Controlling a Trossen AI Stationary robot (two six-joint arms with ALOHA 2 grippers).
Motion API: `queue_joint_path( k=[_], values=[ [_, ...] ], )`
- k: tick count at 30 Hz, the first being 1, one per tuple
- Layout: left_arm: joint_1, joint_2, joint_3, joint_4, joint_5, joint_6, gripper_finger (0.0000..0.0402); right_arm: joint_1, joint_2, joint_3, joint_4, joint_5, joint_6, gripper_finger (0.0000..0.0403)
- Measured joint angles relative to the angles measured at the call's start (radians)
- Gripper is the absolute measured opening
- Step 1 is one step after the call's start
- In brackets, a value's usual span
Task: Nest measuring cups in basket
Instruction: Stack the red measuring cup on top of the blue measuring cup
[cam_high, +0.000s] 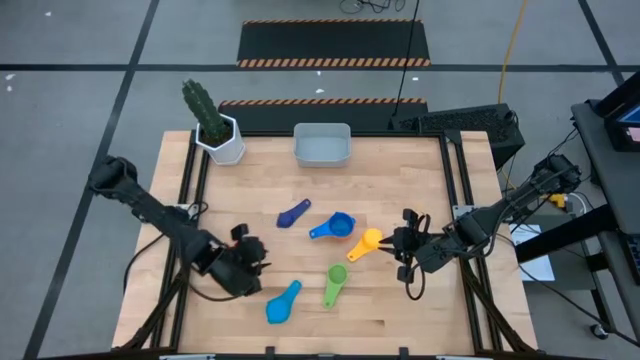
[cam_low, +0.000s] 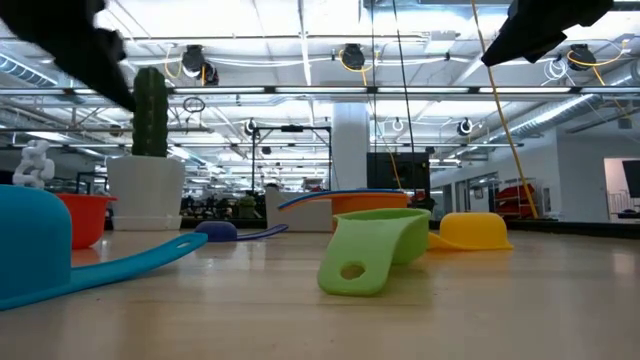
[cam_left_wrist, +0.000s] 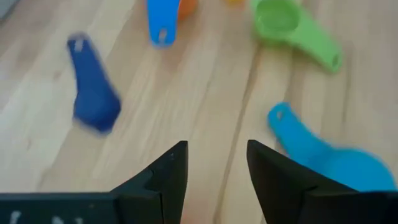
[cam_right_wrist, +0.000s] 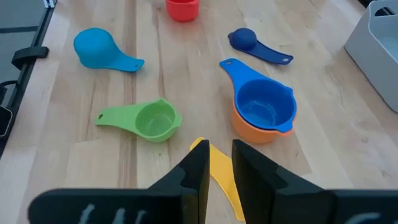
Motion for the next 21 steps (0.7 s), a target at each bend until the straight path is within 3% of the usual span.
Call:
queue_joint_path(
  k=[10, 17, 21],
  values=[
    [-0.158, 0.001, 0.0, -0.308, 0.0, -0.371, 0.0159, 0.0, 0.004, 0.0, 0.03, 0.003, 0.0, 0.0061],
    [-0.251, 0.004, 0.0, -0.369, 0.01, -0.494, 0.0164, 0.0, 0.006, -0.04, 0.036, 0.004, 0.0, 0.0061],
    [-0.278, 0.004, -0.004, -0.383, 0.035, -0.564, 0.0198, 0.0, 0.006, -0.045, 0.039, 0.002, 0.014, 0.0061]
  ],
)
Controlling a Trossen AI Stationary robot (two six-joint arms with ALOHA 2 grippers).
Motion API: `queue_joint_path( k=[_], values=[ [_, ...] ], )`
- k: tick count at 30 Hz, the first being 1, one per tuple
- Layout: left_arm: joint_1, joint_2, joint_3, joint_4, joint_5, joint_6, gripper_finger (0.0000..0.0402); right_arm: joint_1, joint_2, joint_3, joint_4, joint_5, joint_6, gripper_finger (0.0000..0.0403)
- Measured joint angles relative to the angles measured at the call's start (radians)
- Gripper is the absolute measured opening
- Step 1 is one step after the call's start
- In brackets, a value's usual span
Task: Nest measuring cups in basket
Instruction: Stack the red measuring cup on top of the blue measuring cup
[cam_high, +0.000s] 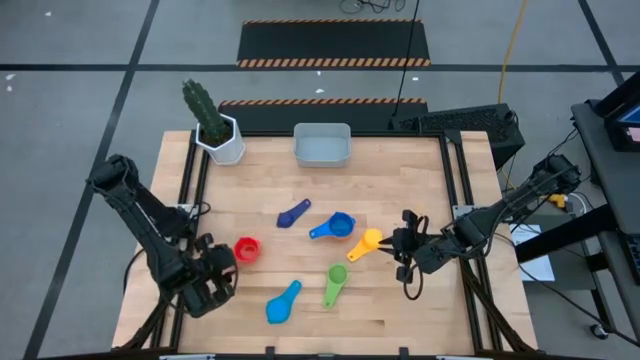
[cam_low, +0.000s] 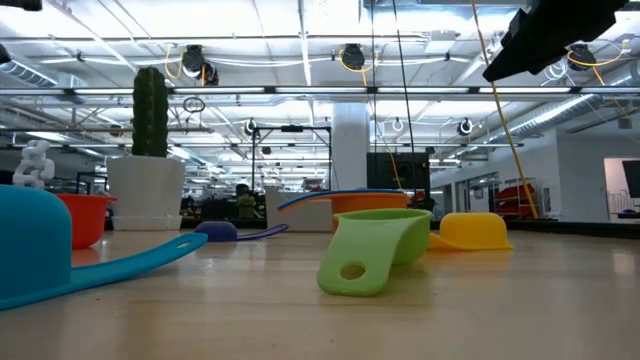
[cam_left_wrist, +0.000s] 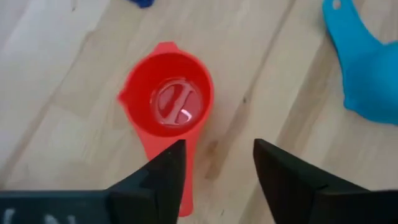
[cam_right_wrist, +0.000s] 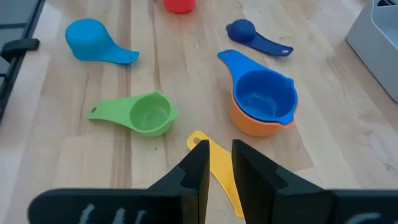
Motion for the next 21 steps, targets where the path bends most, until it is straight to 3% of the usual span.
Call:
queue_joint_path(
  k=[11, 21],
  values=[
    [-0.031, 0.0, -0.17, 0.055, 0.072, -0.115, 0.0311, 0.0, 0.0, 0.0, 0.057, -0.015, 0.003, 0.0061],
    [-0.031, 0.0, -0.297, 0.209, 0.073, -0.139, 0.0328, 0.0, 0.0, 0.0, 0.058, -0.024, -0.013, 0.0061]
  ],
)
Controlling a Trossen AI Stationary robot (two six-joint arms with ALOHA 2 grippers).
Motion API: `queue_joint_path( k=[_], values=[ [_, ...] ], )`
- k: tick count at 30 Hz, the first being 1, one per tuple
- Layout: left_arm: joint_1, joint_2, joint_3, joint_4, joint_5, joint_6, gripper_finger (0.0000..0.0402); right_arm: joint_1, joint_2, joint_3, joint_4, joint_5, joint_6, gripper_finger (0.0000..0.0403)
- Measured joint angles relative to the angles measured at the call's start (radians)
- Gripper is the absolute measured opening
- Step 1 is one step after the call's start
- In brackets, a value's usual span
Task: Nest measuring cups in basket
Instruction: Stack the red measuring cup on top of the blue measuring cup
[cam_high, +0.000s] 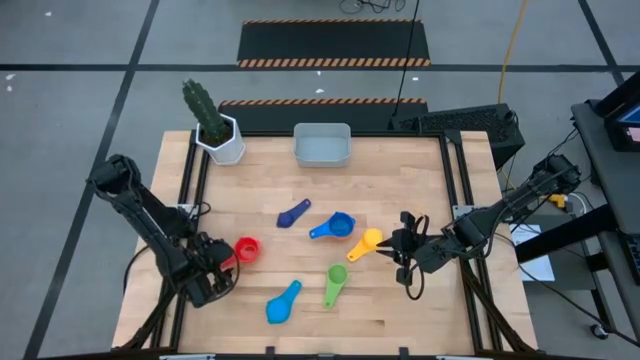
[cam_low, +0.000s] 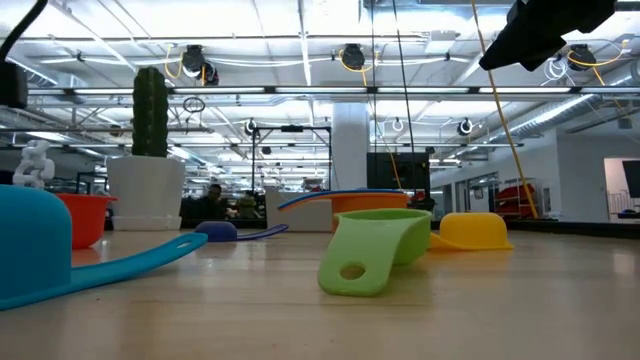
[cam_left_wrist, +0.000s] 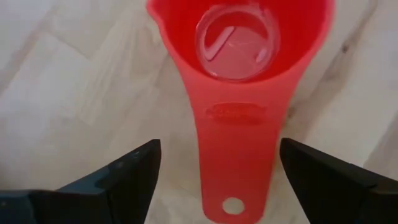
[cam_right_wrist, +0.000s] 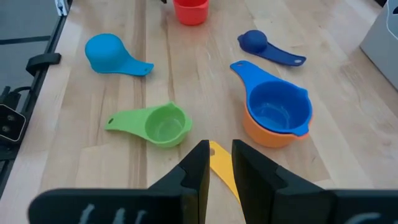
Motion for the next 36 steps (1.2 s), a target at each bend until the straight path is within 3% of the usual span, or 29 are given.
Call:
queue_joint_path(
  k=[5, 18, 25, 30, 36],
  values=[
    [0.0, 0.0, -0.047, 0.072, -0.001, 0.0, 0.0291, 0.0, 0.0, 0.0, 0.0, 0.0, 0.002, 0.0061],
    [0.001, 0.0, -0.051, 0.078, -0.032, 0.042, 0.0136, 0.0, 0.0, 0.0, 0.0, 0.0, -0.005, 0.0061],
    [0.007, 0.0, -0.051, 0.085, -0.065, 0.076, 0.0132, 0.0, 0.0, 0.0, 0.0, 0.001, -0.005, 0.0061],
    [0.03, 0.0, -0.051, 0.091, -0.066, 0.102, 0.0157, 0.0, 0.0, 0.0, 0.0, 0.002, -0.013, 0.0061],
    [0.063, 0.0, -0.051, 0.117, -0.067, 0.178, 0.0134, 0.0, 0.0, 0.0, 0.0, 0.004, -0.027, 0.0061]
  ],
)
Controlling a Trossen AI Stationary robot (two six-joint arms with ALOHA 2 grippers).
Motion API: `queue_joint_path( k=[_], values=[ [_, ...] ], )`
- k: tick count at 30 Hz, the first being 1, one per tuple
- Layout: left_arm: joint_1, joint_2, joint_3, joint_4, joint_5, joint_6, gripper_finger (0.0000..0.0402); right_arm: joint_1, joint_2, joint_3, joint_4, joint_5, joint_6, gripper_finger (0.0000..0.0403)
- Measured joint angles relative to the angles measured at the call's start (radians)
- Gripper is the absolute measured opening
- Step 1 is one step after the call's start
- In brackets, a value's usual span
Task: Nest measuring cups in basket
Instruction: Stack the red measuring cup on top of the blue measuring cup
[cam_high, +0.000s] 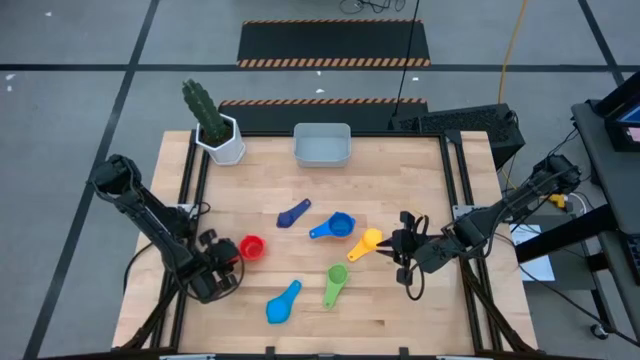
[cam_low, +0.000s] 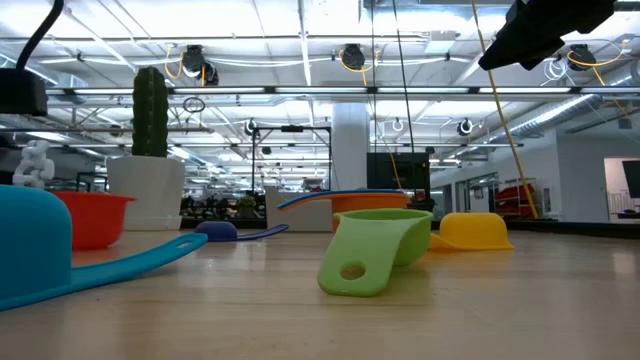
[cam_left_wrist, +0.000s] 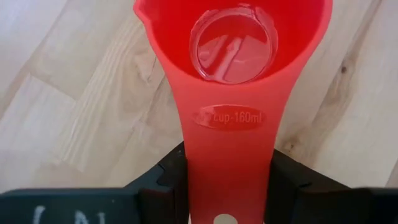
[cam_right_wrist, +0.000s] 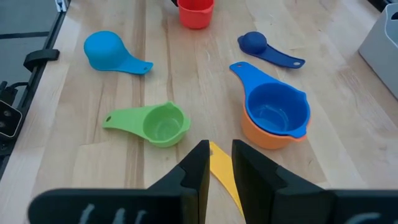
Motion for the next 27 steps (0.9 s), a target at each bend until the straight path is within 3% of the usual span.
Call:
queue_joint_path(
  k=[9, 16, 27],
  values=[
    [0.043, 0.0, 0.002, 0.011, 0.0, 0.065, 0.0156, -0.008, 0.0, 0.0, 0.0, 0.0, 0.0, 0.0061],
    [0.073, 0.0, 0.056, 0.01, -0.002, 0.182, 0.0132, -0.008, 0.0, 0.0, 0.0, 0.0, -0.003, 0.0061],
    [0.142, 0.0, 0.168, 0.008, -0.097, 0.383, 0.015, -0.008, 0.0, 0.0, 0.0, 0.0, -0.003, 0.0061]
  ],
)
